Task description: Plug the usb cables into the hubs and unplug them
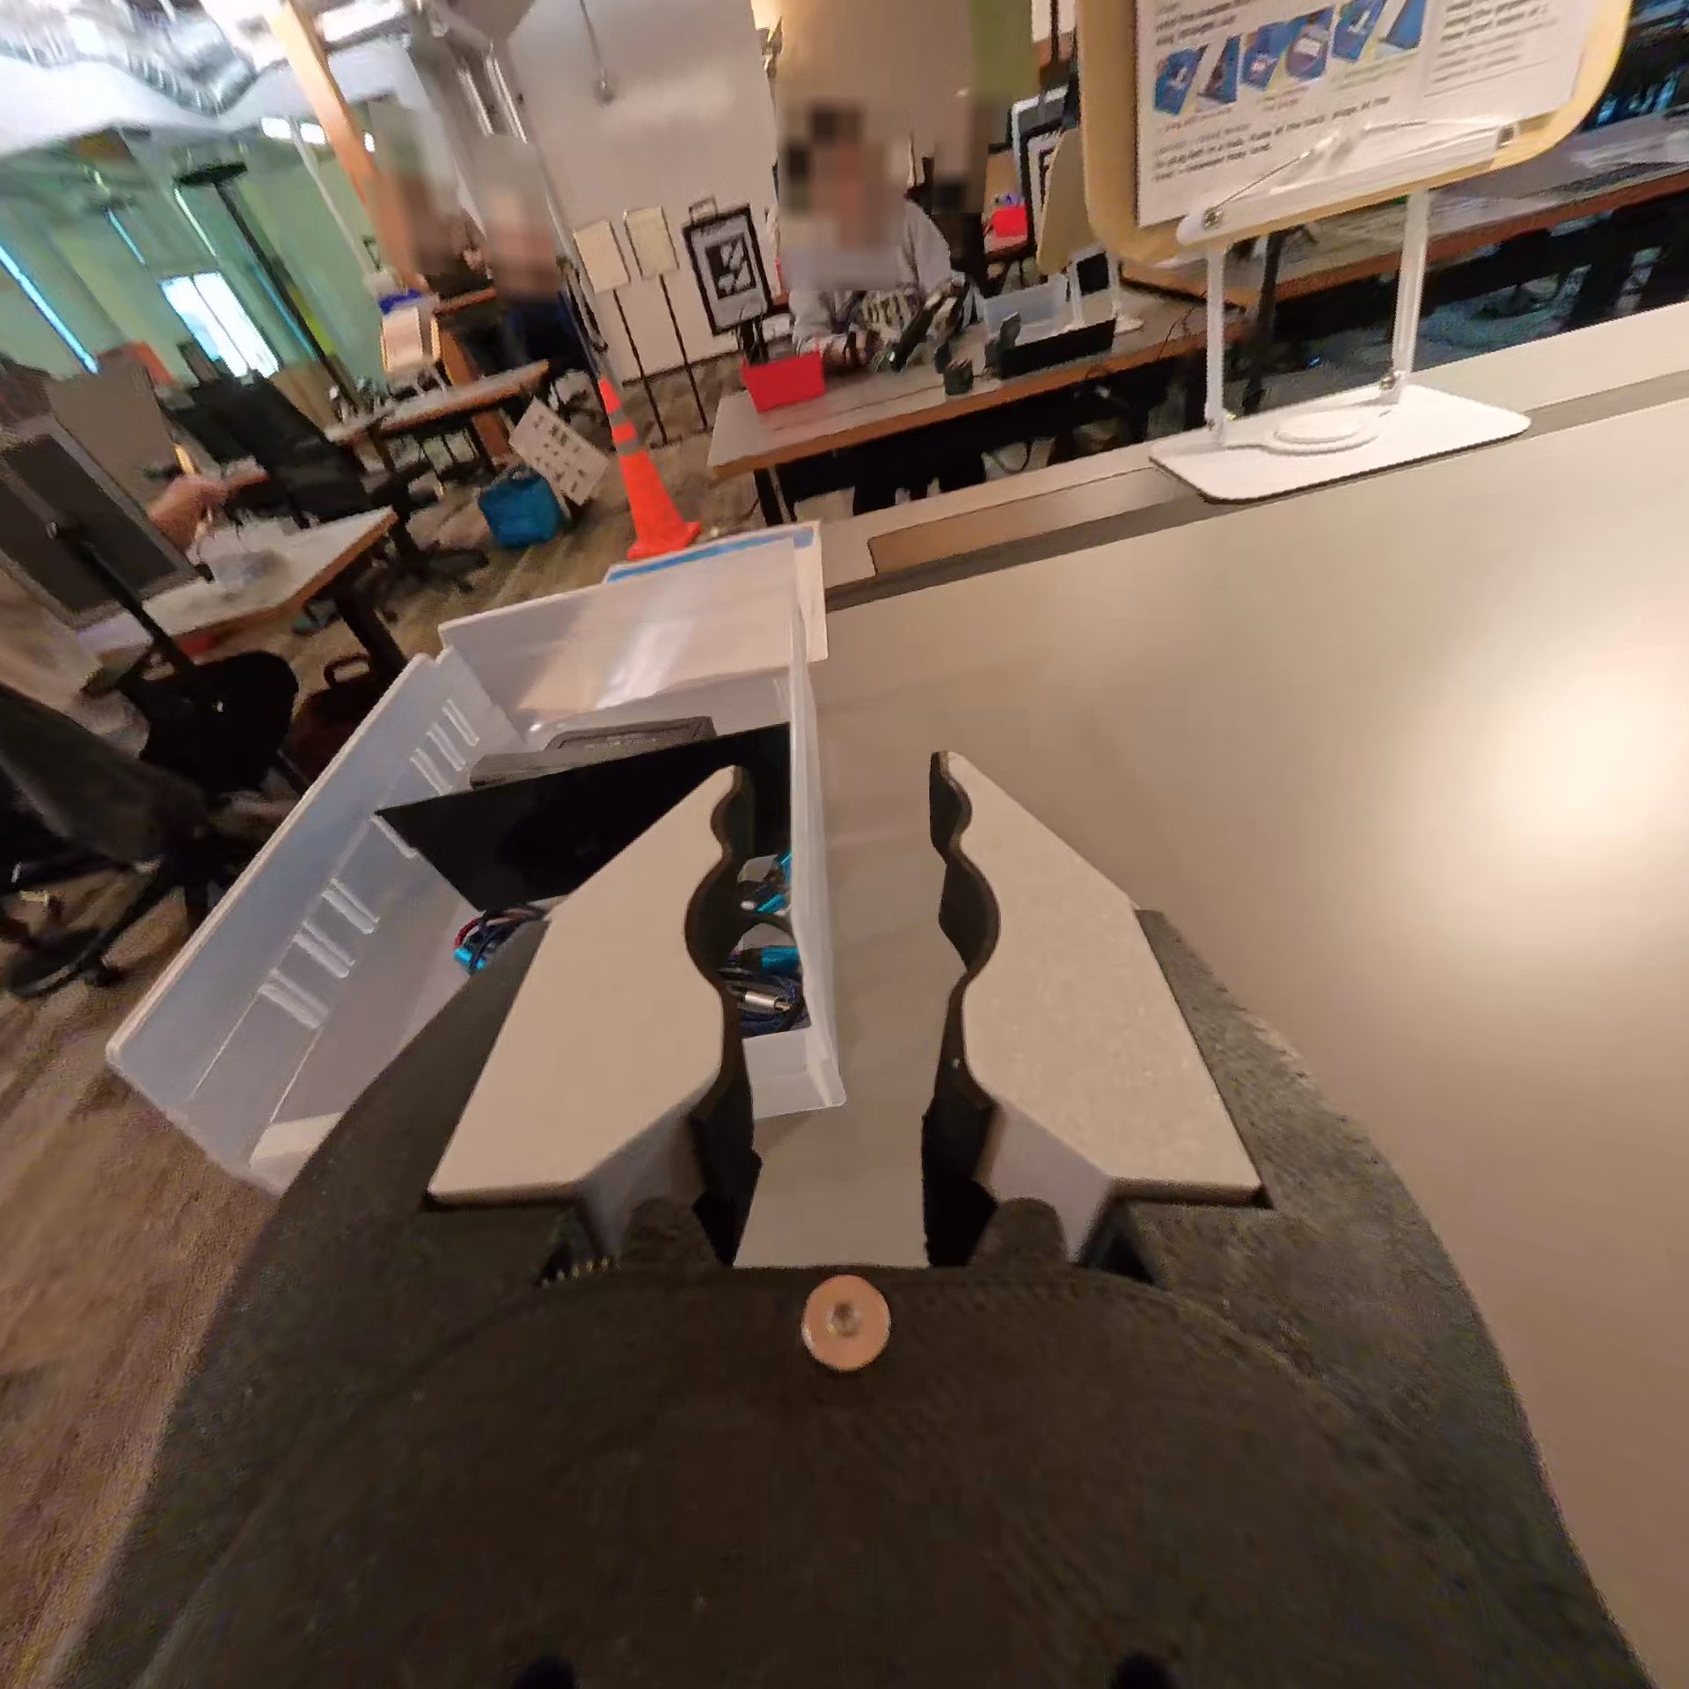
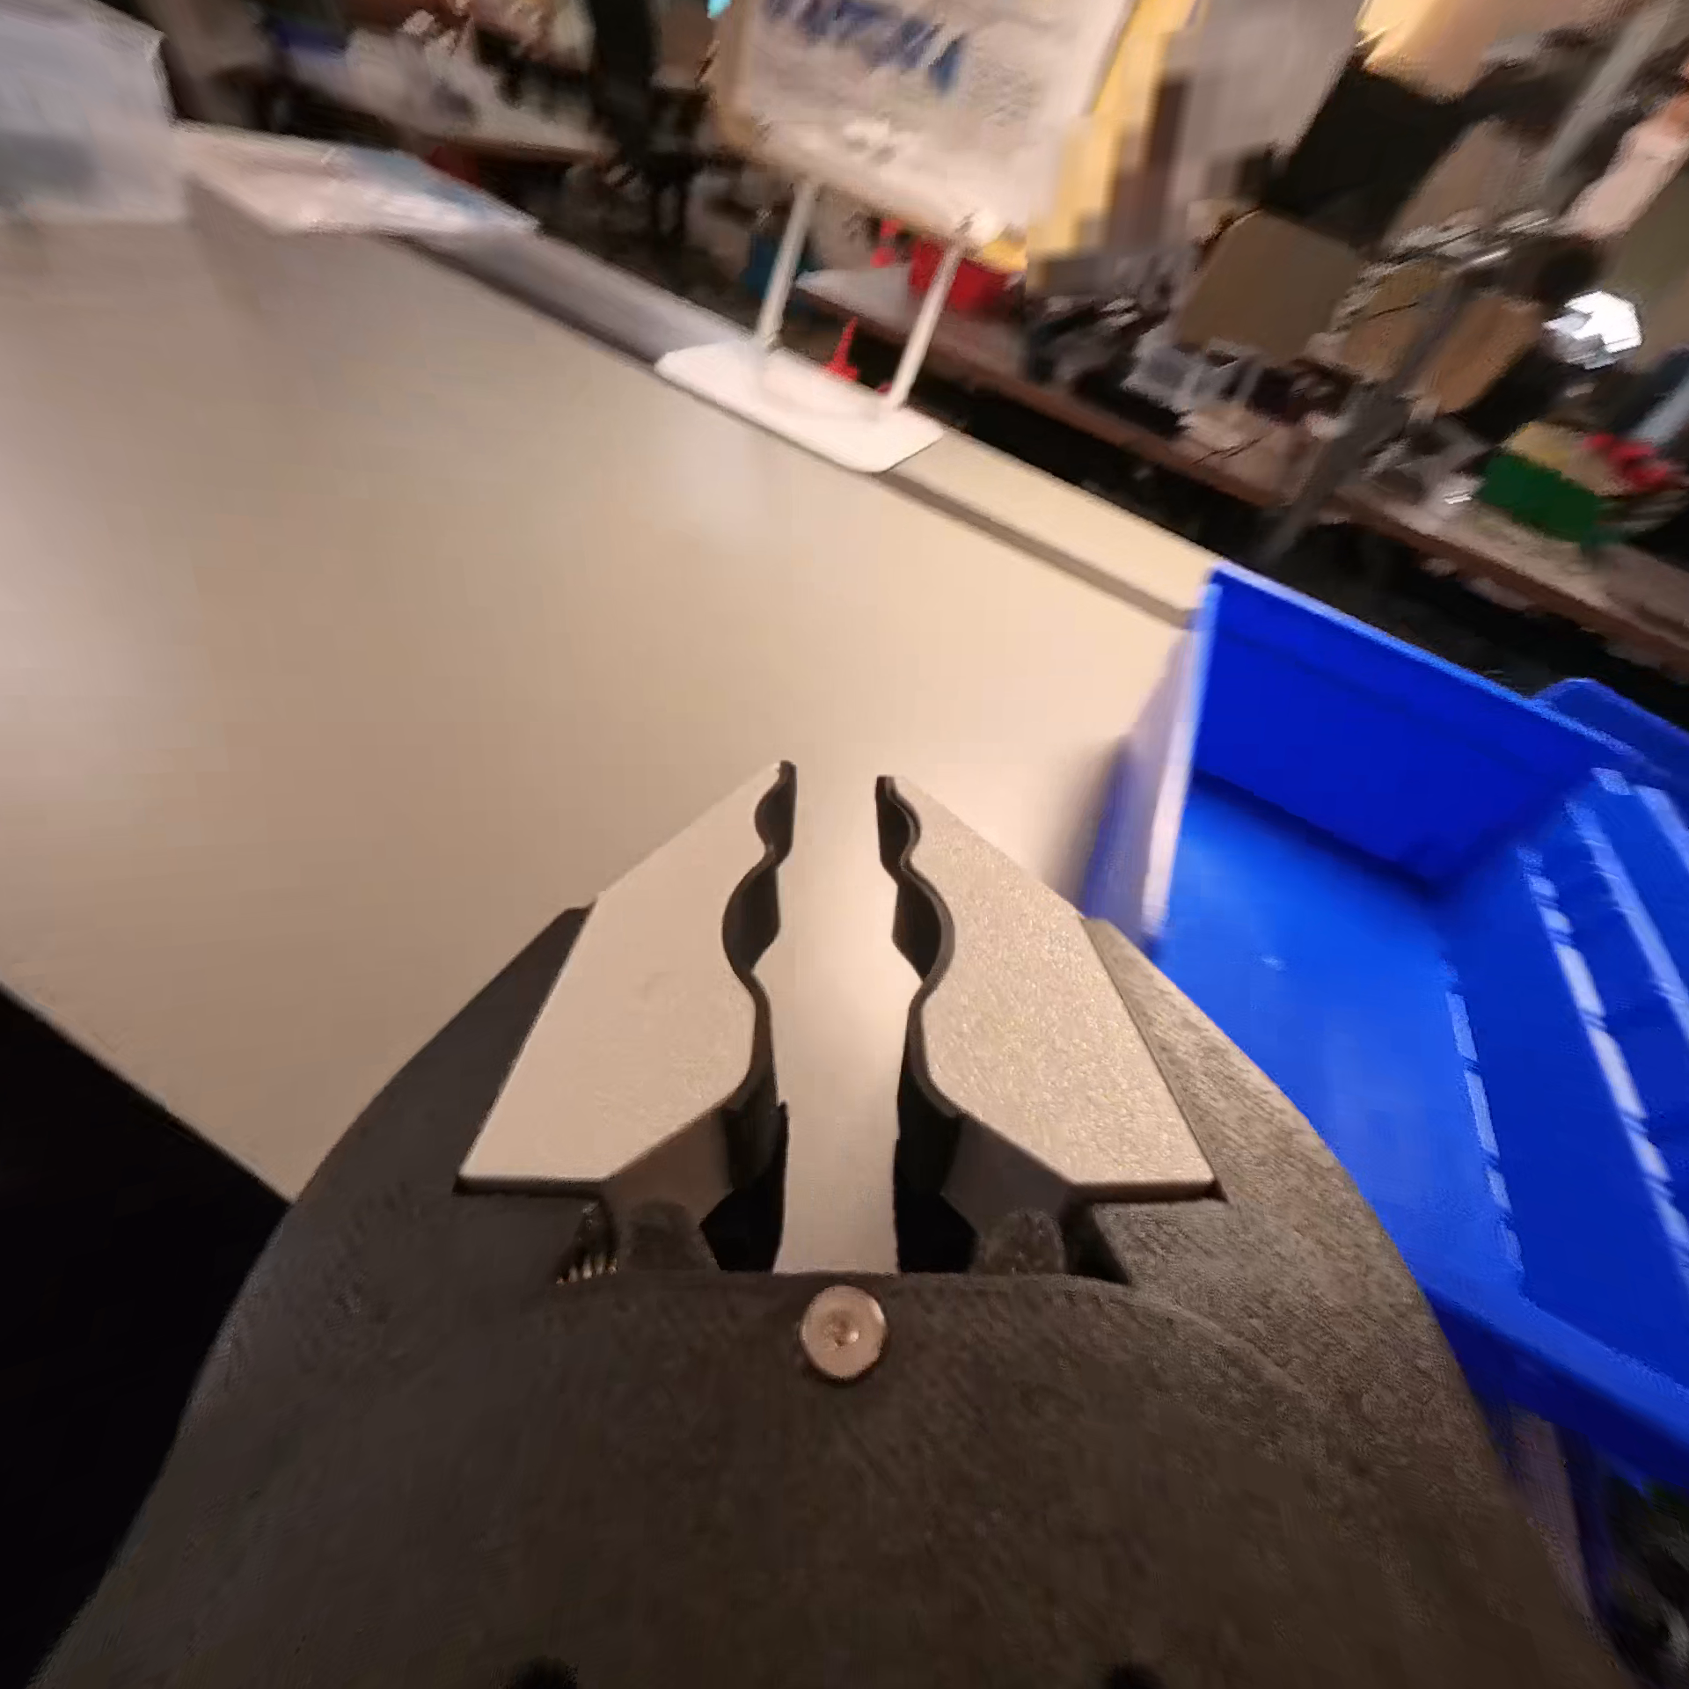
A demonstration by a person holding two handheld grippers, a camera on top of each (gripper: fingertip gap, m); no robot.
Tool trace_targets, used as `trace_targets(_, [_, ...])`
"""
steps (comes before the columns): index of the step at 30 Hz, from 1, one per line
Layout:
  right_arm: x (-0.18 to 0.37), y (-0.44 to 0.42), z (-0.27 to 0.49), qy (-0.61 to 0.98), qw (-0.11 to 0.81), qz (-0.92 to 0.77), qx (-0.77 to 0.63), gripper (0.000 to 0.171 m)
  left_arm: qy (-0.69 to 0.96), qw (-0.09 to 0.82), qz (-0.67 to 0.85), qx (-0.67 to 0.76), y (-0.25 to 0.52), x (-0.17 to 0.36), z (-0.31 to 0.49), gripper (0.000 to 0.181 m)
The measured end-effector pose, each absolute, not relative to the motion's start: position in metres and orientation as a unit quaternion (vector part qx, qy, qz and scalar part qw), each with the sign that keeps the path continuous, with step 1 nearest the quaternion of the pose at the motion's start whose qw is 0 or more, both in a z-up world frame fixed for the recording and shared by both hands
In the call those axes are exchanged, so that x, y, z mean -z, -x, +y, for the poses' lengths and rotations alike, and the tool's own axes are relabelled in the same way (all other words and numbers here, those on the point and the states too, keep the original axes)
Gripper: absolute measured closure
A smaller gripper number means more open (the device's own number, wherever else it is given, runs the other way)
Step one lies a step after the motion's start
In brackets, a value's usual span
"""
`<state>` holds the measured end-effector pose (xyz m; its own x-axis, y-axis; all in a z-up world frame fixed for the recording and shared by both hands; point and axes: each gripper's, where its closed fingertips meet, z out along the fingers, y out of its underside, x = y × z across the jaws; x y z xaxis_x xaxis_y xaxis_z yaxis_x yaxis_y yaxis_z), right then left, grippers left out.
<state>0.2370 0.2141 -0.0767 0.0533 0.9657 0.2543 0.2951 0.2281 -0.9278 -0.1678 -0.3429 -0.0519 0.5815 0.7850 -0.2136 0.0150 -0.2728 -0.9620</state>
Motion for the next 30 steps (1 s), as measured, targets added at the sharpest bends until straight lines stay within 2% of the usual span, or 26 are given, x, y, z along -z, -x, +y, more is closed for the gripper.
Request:
trace_targets(10, [0.188,-0.14,0.16,0.534,0.303,-0.728,-0.304,0.14,0.762,0.415,-0.384,-0.317,0.223,0.056,-0.376,0.125])
trace_targets(11, [0.195,-0.137,0.16,0.536,0.297,-0.737,-0.285,0.135,0.772,0.403,-0.383,-0.307,0.232,0.062,-0.378,0.125])
trace_targets(15, [0.196,-0.131,0.159,0.529,0.3,-0.743,-0.279,0.135,0.842,0.338,-0.351,-0.232,0.257,0.101,-0.379,0.122])
trace_targets(19, [0.196,-0.133,0.16,0.528,0.291,-0.745,-0.286,0.135,0.934,0.216,-0.225,-0.172,0.258,0.146,-0.381,0.116])
trace_targets(23, [0.196,-0.133,0.159,0.524,0.288,-0.748,-0.288,0.135,0.975,0.106,-0.11,-0.163,0.265,0.162,-0.392,0.113])
trace_targets(30, [0.197,-0.131,0.158,0.52,0.288,-0.751,-0.288,0.136,0.992,0.049,-0.014,-0.118,0.278,0.17,-0.386,0.117])
